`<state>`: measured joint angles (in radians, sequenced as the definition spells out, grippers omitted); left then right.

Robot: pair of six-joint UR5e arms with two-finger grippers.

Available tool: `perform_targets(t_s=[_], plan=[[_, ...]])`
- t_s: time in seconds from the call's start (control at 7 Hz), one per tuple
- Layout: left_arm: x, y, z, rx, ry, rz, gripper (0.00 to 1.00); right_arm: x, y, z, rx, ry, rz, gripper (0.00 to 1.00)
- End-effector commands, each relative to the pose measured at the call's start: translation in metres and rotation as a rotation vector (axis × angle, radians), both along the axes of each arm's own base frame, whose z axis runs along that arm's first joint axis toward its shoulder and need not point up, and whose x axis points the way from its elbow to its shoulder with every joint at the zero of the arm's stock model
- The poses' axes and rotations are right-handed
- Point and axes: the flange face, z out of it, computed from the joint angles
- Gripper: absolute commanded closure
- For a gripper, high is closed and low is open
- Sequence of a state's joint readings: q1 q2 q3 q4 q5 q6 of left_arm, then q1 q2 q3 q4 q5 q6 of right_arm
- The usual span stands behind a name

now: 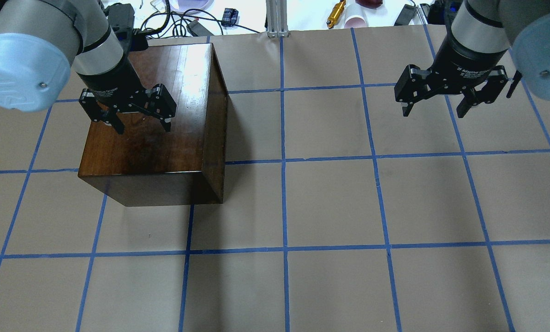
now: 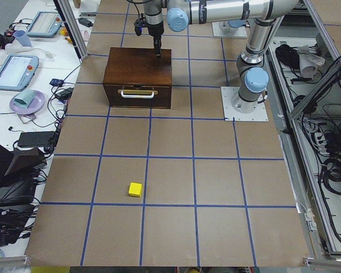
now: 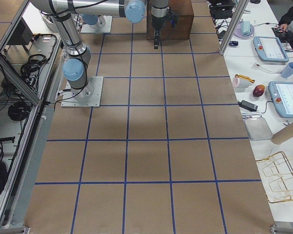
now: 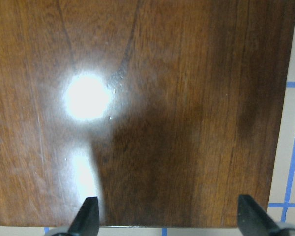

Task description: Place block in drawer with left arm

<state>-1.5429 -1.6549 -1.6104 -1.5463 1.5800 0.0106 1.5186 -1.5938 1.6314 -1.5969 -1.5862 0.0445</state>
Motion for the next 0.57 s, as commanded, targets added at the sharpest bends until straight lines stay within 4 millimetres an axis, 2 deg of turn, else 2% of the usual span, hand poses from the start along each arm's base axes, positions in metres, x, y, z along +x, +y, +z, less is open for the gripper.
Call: perform_targets(t_s=[0.0,0.43], plan=[[0.0008,-0.0007,0.0012,-0.003,-0.001,-0.001,0.0,0.0,-0.0001,0.0004,-0.001,0.0,0.0,0.0],[-0.0002,-0.0018,0.0099,-0.03,0.008,0.006,0.0,0.0,-0.0001,0.0004,-0.001,0.0,0.0,0.0]])
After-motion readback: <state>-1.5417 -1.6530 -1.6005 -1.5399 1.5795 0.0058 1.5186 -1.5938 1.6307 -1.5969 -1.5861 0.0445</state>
